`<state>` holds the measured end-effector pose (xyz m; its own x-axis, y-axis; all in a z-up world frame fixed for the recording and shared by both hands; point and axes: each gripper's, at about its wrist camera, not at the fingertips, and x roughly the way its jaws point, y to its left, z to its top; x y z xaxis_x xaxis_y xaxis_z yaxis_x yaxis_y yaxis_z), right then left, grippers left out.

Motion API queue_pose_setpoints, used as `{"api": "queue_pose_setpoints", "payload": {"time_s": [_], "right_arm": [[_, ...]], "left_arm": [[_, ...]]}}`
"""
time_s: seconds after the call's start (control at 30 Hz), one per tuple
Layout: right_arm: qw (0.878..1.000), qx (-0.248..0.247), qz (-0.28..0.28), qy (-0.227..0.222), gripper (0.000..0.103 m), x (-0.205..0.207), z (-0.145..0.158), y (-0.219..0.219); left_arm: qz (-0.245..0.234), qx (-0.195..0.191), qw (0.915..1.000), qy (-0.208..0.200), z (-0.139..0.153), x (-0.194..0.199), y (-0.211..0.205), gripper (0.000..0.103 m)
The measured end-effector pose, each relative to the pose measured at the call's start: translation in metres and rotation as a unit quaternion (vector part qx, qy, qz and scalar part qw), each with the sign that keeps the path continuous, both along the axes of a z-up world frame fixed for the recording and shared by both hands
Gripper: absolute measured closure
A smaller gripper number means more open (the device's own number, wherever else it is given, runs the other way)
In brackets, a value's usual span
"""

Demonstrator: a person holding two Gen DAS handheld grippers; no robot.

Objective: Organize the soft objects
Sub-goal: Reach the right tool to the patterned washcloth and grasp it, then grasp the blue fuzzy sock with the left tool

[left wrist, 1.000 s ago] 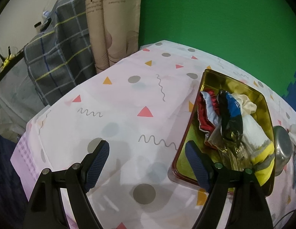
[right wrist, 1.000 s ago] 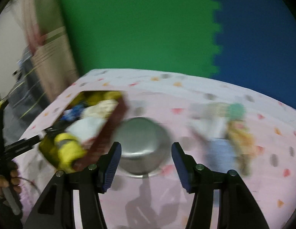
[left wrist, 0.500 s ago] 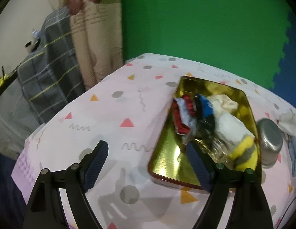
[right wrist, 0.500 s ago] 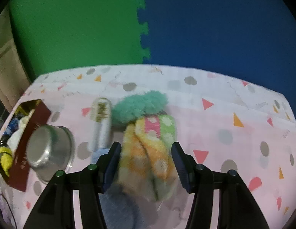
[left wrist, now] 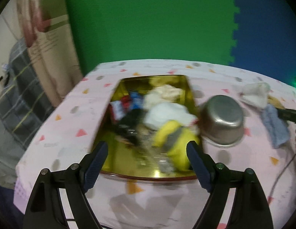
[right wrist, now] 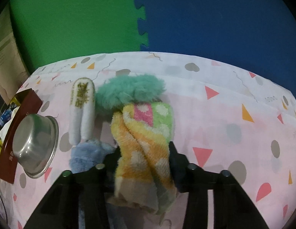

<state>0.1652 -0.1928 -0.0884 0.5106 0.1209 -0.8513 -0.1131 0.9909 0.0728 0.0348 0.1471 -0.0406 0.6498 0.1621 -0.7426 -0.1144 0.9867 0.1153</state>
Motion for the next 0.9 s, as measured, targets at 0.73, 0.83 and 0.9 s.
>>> {"api": "queue_pose_setpoints", "payload": {"time_s": [0.73,0.83,0.9], "right_arm": [[0.991,-0.086,-0.083,-0.052,0.067,-0.115,0.018,-0.09],[0.992,-0.064,-0.104,-0.045,0.067,-0.122,0.013,-0.107],[0.991,-0.053,-0.113,-0.044,0.067,-0.121,0.013,-0.113]], "left_arm": [[-0.217,-0.036,0.975,0.032,0.004,0.017,-0.184,0.021],[-0.233,-0.054,0.9701,0.044,-0.001,0.023,-0.2,0.021],[-0.235,-0.059,0.9689,0.053,-0.006,0.028,-0.21,0.021]]}}
